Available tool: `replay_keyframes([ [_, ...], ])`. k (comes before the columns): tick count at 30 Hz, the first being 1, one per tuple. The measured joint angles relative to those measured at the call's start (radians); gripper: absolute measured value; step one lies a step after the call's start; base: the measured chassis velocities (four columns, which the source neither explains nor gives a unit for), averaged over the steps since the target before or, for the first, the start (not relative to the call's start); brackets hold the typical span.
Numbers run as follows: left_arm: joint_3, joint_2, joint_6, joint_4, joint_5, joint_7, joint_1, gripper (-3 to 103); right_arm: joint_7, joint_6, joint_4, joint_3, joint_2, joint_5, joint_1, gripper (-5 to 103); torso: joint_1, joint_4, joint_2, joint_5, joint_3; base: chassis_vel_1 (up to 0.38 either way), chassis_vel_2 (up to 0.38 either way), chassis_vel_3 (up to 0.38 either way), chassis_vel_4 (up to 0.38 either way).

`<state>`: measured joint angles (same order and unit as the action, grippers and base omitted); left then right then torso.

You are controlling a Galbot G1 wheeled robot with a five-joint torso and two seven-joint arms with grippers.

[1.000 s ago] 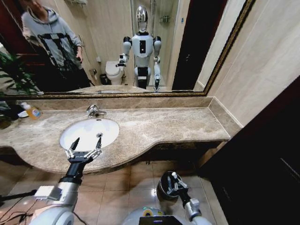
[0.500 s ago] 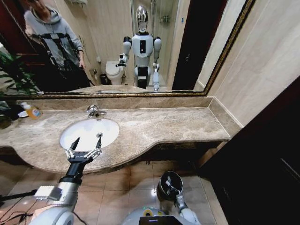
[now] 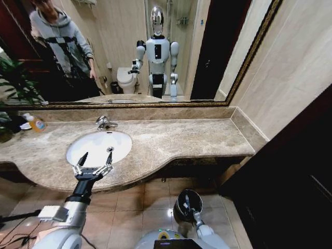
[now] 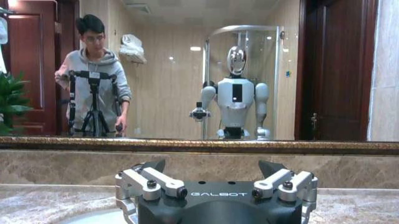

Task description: Pick up the trash from the sink and place it in the trash bin.

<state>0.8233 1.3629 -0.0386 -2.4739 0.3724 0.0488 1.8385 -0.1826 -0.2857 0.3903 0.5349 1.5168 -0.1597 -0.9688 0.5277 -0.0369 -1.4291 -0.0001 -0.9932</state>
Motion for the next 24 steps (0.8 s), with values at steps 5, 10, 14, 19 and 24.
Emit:
replay_keyframes([
  [5, 0.000, 0.000, 0.000, 0.000, 0.000, 0.000, 0.000, 100, 0.008, 0.019, -0.029, -0.003, 0.015, -0.065, 0.041, 6, 0.000, 0.0000, 0.000, 0.0001, 0.000, 0.000, 0.000, 0.000, 0.000],
  [10, 0.000, 0.000, 0.000, 0.000, 0.000, 0.000, 0.000, 100, 0.011, 0.034, -0.028, -0.003, 0.022, -0.083, 0.041, 22, 0.000, 0.0000, 0.000, 0.0001, 0.000, 0.000, 0.000, 0.000, 0.000],
  [14, 0.000, 0.000, 0.000, 0.000, 0.000, 0.000, 0.000, 100, 0.002, 0.036, -0.020, -0.003, 0.020, -0.084, 0.028, 33, 0.000, 0.0000, 0.000, 0.0001, 0.000, 0.000, 0.000, 0.000, 0.000],
  [19, 0.000, 0.000, 0.000, 0.000, 0.000, 0.000, 0.000, 100, -0.001, 0.037, -0.006, -0.001, 0.009, -0.082, 0.002, 54, 0.000, 0.0001, 0.000, 0.0001, 0.000, 0.000, 0.000, 0.000, 0.000],
  [24, 0.000, 0.000, 0.000, 0.000, 0.000, 0.000, 0.000, 100, -0.001, 0.037, 0.015, -0.001, 0.007, -0.080, -0.018, 71, 0.000, 0.0000, 0.000, 0.0001, 0.000, 0.000, 0.000, 0.000, 0.000],
])
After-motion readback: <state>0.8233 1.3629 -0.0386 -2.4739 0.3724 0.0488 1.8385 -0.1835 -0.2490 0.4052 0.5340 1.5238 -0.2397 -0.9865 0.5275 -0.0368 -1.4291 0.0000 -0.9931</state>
